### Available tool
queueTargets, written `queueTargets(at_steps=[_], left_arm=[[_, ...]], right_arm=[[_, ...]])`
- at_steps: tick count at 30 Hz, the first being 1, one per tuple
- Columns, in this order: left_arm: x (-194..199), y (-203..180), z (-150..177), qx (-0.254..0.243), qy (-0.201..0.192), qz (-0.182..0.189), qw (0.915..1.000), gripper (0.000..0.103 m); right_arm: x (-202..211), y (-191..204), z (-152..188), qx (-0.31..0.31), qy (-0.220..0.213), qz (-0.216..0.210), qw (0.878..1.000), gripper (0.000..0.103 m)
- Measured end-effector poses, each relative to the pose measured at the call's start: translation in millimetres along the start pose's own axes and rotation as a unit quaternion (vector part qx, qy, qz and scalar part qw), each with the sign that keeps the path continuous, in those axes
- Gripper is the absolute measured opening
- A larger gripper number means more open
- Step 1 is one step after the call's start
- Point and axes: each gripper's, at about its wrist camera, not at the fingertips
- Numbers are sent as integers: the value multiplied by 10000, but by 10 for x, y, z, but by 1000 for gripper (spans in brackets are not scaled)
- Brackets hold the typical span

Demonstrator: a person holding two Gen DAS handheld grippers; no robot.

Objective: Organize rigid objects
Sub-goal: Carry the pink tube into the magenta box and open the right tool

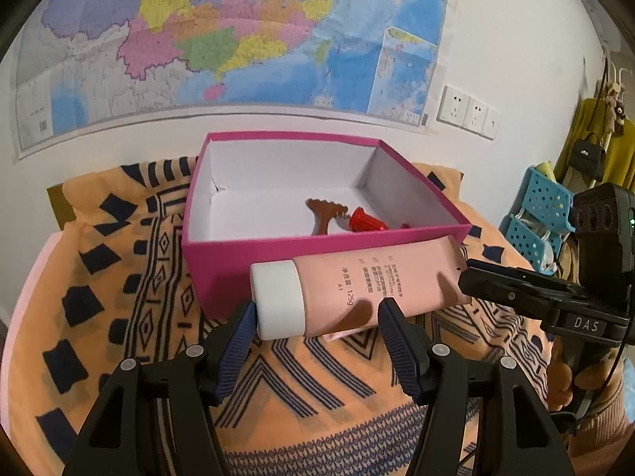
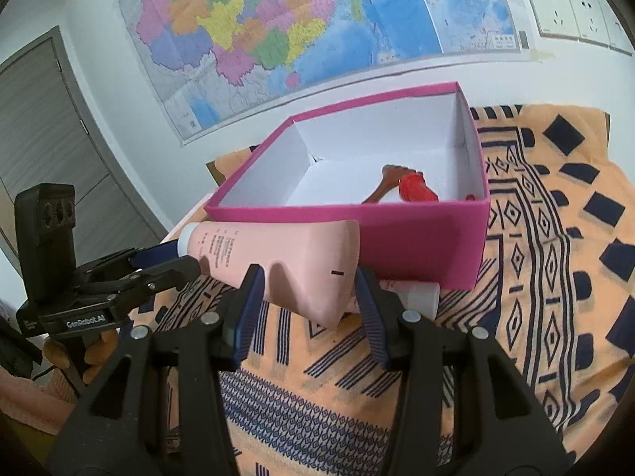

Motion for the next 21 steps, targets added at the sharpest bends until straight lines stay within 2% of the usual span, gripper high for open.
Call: queueTargets(at_steps=[21], left_arm=[[-97,-6,-279,-103,-333,-17,9994,64]], right_arm=[[-28,-43,-308,184,-339,15,9993,50]])
Point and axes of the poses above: each gripper's, at about its wrist camera, not at the fingertips, and x roughly against the way its jaws point, y to its left, z to its underside, and after that the axes turned 12 degrees about -y, right-handed
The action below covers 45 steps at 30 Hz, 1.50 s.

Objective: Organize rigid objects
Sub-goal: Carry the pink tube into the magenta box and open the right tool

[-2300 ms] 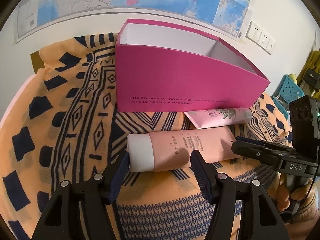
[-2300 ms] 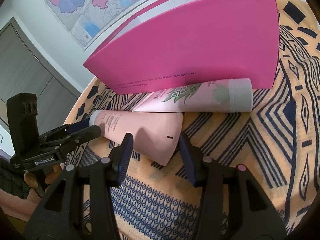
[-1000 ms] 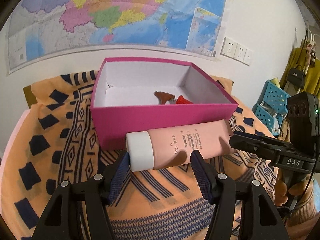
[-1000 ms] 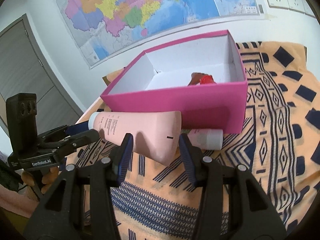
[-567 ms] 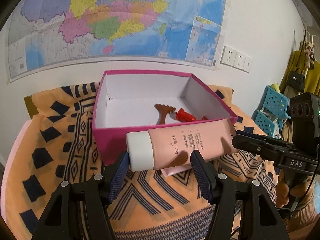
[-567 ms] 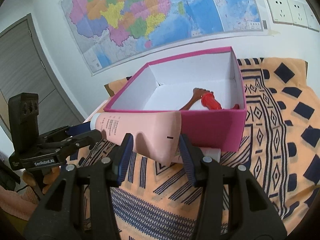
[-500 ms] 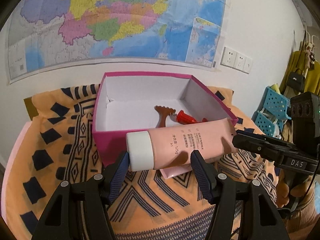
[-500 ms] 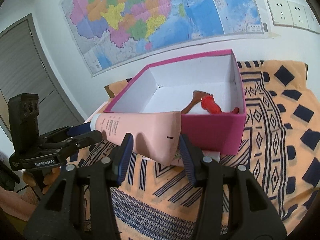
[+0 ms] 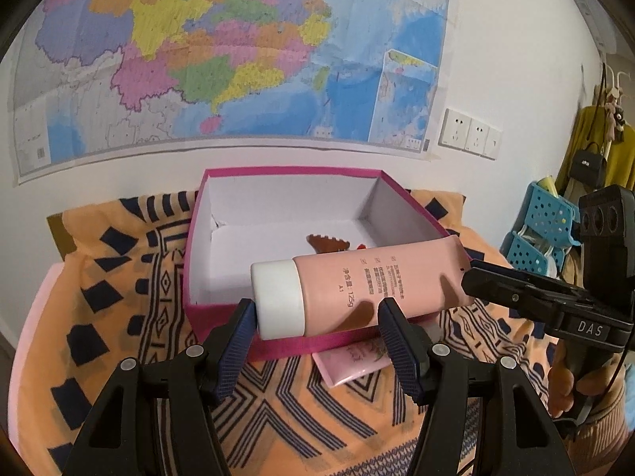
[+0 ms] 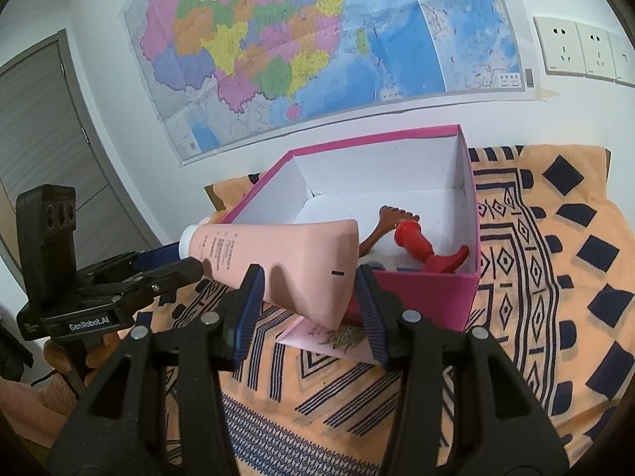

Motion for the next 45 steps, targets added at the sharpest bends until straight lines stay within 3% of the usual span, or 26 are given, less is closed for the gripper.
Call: queueTargets(at_steps=[45], left_arm=[[-517,150,-260,-6,3,-330,9995,64]], right_arm=[[-374,-210,-223,-92,83,-13,9999,50]])
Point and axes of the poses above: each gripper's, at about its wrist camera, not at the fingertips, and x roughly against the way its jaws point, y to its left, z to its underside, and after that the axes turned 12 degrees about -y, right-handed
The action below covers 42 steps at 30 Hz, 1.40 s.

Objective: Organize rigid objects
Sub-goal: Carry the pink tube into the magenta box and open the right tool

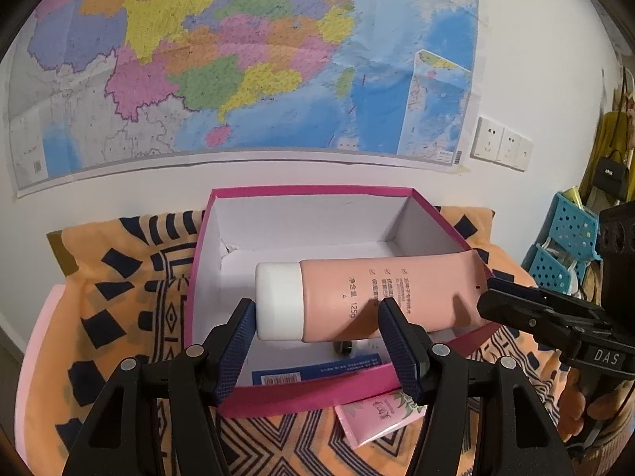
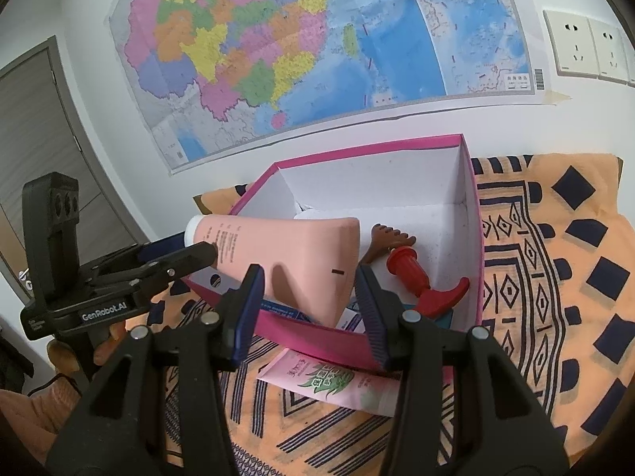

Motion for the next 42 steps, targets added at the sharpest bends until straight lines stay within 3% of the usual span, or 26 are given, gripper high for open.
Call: queueTargets(at_steps=[42], left_arm=[[-546,214,174,264,635,-252,9973,64]], right_arm=[[-510,-86,45,52,635,363,9973,50]])
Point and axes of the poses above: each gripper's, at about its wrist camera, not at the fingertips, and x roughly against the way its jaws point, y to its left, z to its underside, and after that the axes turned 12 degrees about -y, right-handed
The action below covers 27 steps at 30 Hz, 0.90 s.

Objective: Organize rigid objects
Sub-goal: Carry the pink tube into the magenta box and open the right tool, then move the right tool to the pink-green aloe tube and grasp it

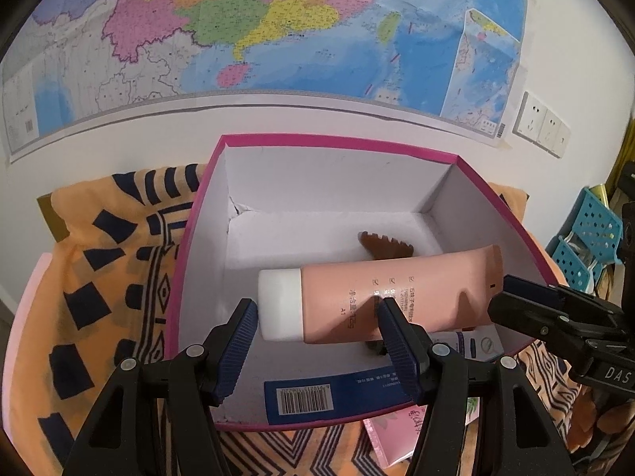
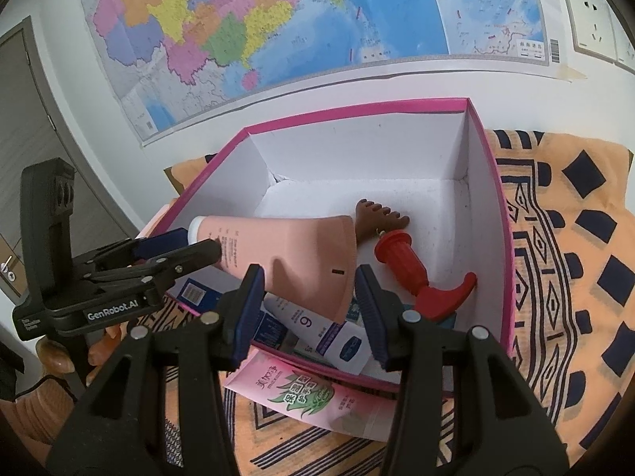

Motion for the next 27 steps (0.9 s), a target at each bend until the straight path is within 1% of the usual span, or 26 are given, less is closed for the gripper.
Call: queueTargets(at_steps=[8,11,15,17,20,23,24,26,27], left_arm=[[-29,-16,-15,-20,3,10,10000,63],[-19,-46,-19,-52,-48,-31,10000,63],[96,-69,-2,-133,-209,-56,9997,63],[211,-88,21,-218,-338,20,9992,63],[434,-135,92,-396,-525,265,9975,63],[682,-235,229,-649,-657,614,9938,63],[732,-263,279,-705,-652,714,9928,63],[790,-327,407,-782,-521,983,9907,64],[785,-346,451,-798,-463,1041,9903,64]], right_arm=[[-41,6,-6,-16,68,-22,10000,50],[-31,5,-5,-40,53,35,10000,50],[111,11,15,-22,-105,28,9999,50],[292,23,52,55,-285,7,9996,50],[591,16,142,129,-479,-97,9987,50],[805,-21,261,177,-516,-132,9984,50],[848,-50,319,177,-458,-101,9987,50],[847,-124,433,116,-288,-22,9995,50],[822,-148,472,62,-208,17,9998,50]])
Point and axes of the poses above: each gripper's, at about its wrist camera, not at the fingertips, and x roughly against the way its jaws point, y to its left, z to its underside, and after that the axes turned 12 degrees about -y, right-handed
